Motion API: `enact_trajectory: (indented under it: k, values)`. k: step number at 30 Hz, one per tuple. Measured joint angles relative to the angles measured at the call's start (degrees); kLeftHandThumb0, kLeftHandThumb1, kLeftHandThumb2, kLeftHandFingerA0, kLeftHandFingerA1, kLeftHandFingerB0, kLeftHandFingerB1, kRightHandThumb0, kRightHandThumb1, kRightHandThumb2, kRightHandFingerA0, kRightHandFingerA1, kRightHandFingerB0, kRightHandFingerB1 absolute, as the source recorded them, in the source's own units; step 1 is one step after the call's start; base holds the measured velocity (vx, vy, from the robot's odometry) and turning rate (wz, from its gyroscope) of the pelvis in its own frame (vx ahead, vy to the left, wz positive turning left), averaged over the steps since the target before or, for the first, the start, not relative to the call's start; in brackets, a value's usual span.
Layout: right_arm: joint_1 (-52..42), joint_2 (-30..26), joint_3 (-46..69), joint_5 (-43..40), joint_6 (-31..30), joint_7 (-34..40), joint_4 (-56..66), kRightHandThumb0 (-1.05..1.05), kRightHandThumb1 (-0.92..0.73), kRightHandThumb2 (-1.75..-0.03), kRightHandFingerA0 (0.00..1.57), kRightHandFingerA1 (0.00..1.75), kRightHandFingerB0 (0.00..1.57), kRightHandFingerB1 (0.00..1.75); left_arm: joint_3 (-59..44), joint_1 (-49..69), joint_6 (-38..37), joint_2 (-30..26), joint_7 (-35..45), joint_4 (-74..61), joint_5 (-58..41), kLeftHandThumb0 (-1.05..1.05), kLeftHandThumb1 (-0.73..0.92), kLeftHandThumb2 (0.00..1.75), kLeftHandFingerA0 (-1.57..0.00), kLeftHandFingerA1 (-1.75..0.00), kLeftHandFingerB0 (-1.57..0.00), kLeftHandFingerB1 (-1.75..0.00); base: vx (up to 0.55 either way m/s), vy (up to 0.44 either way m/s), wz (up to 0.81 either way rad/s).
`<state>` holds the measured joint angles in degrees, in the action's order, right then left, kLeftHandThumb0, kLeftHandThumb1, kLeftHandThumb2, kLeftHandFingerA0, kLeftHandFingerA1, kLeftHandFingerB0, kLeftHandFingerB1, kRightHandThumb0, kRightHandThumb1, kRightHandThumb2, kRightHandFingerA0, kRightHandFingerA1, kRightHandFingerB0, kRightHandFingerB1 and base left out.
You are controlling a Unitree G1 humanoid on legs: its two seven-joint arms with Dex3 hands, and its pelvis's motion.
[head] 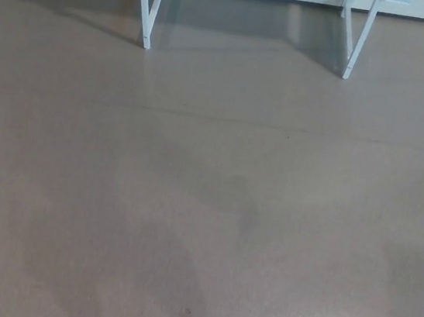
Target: The robot walk towards a table in front and uses its left hand to pick up the pot from the base and places it on the table
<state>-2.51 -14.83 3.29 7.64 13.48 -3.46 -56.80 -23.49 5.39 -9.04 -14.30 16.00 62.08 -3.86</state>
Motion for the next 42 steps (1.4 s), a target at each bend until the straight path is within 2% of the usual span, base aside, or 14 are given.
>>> enact_trajectory:
  k: [9, 10, 12, 13, 14, 20, 23, 28, 29, 31, 32, 33, 37, 42]
  values:
    - [-1.31, -0.08, -0.17, -0.46, 3.61, -0.33, -1.59, -0.21, -0.54, -0.56, 0.73, 0.48, 0.5, 0.41, -0.23, 1.11, -3.26, -0.48, 2.95, 2.0, -2.1, -0.07, 0.49, 0.53, -0.66, -0.5, -0.52, -0.42, 0.0, 0.0, 0.0]
    - [-1.55, -0.08, -0.17, -0.46, 3.83, -0.34, -1.59, -0.29, -0.47, -0.64, 0.7, 0.54, 0.46, 0.47, -0.22, 1.3, -3.52, -0.52, 3.04, 2.05, -2.14, -0.07, 0.5, 0.54, -0.62, -0.49, -0.5, -0.42, 0.0, 0.0, 0.0]
    - [-2.06, -0.09, -0.18, -0.49, 4.3, -0.35, -1.59, -0.21, -0.54, -0.55, 0.73, 0.48, 0.5, 0.41, -0.09, 1.84, -4.15, -0.65, 3.42, 2.26, -2.2, -0.09, 0.49, 0.54, -0.62, -0.5, -0.49, -0.42, 0.0, 0.0, 0.0]
    - [-2.2, -0.09, -0.18, -0.5, 4.41, -0.36, -1.59, -0.3, -0.47, -0.64, 0.68, 0.53, 0.45, 0.46, -0.05, 1.99, -4.35, -0.68, 3.52, 2.31, -2.21, -0.1, 0.47, 0.54, -0.64, -0.49, -0.5, -0.42, 0.0, 0.0, 0.0]
    - [-2.41, -0.1, -0.19, -0.53, 4.57, -0.36, -1.59, -0.22, -0.54, -0.56, 0.72, 0.47, 0.51, 0.42, 0.06, 2.24, -4.7, -0.72, 3.65, 2.42, -2.21, -0.07, 0.46, 0.53, -0.62, -0.48, -0.52, -0.42, 0.0, 0.0, 0.0]
    - [-3.42, -0.1, -0.16, -0.83, 5.28, -0.38, -1.61, -0.19, -0.52, -0.55, 0.76, 0.49, 0.51, 0.43, 0.45, 2.94, -5.59, -0.75, 3.84, 2.89, -2.24, -0.09, 0.49, 0.54, -0.7, -0.48, -0.53, -0.42, 0.0, 0.0, 0.0]
    - [-3.93, -0.12, -0.33, -0.82, 6.06, -0.42, -2.19, -0.29, -0.44, -0.64, 0.73, 0.56, 0.47, 0.48, 0.93, 3.8, -6.15, -0.79, 3.76, 3.24, -2.2, -0.1, 0.48, 0.54, -0.67, -0.47, -0.54, -0.42, 0.0, 0.0, 0.0]
    - [-4.24, -0.36, -1.13, -0.53, 7.04, -0.36, -2.96, -0.22, -0.53, -0.55, 0.75, 0.49, 0.5, 0.42, 1.38, 4.52, -6.71, -1.01, 3.54, 3.85, -2.19, -0.08, 0.47, 0.54, -0.72, -0.48, -0.53, -0.41, 0.01, -0.047, -0.01]
    - [-4.37, -0.37, -1.32, -0.47, 7.26, -0.36, -3.03, -0.3, -0.46, -0.65, 0.71, 0.55, 0.47, 0.48, 1.42, 4.49, -6.92, -1.29, 3.43, 4.01, -2.2, -0.1, 0.47, 0.54, -0.69, -0.48, -0.52, -0.42, -0.08, -0.076, 0.34]
    - [-4.59, -0.66, -1.32, -0.47, 7.41, -0.36, -3.19, -0.3, -0.46, -0.65, 0.71, 0.55, 0.47, 0.47, 1.53, 4.19, -7.28, -1.36, 3.4, 4.06, -2.22, -0.09, 0.47, 0.53, -0.69, -0.48, -0.53, -0.42, -0.1, -0.076, 0.34]
    - [-4.55, -0.99, -1.32, -0.47, 7.49, -0.34, -3.19, -0.2, -0.54, -0.56, 0.75, 0.48, 0.5, 0.41, 1.63, 4.32, -7.45, -1.2, 3.45, 4.12, -2.22, -0.06, 0.48, 0.53, -0.66, -0.49, -0.53, -0.42, -0.07, -0.059, -0.12]
    - [-4.67, -1.26, -1.33, -0.47, 7.55, -0.28, -3.2, -0.28, -0.47, -0.64, 0.71, 0.55, 0.47, 0.48, 1.69, 4.76, -7.48, -1.03, 3.53, 4.24, -2.22, -0.05, 0.48, 0.52, -0.65, -0.48, -0.51, -0.42, 0.02, 0.071, -0.07]
    - [-5.07, -1.36, -1.7, -0.41, 7.7, -0.19, -3.33, -0.31, -0.47, -0.66, 0.7, 0.56, 0.47, 0.47, 1.66, 5.62, -7.67, -1.01, 3.94, 4.47, -2.33, -0.06, 0.46, 0.52, -0.66, -0.48, -0.52, -0.41, 0.05, 0.14, -0.07]
    - [-5.1, -0.7, -2.11, -0.38, 7.79, -0.15, -3.38, -0.19, -0.54, -0.55, 0.76, 0.49, 0.51, 0.42, 1.35, 5.44, -7.74, -1.15, 4.11, 4.67, -2.76, -0.03, 0.48, 0.52, -0.65, -0.48, -0.52, -0.41, 0.13, 0.38, -0.28]
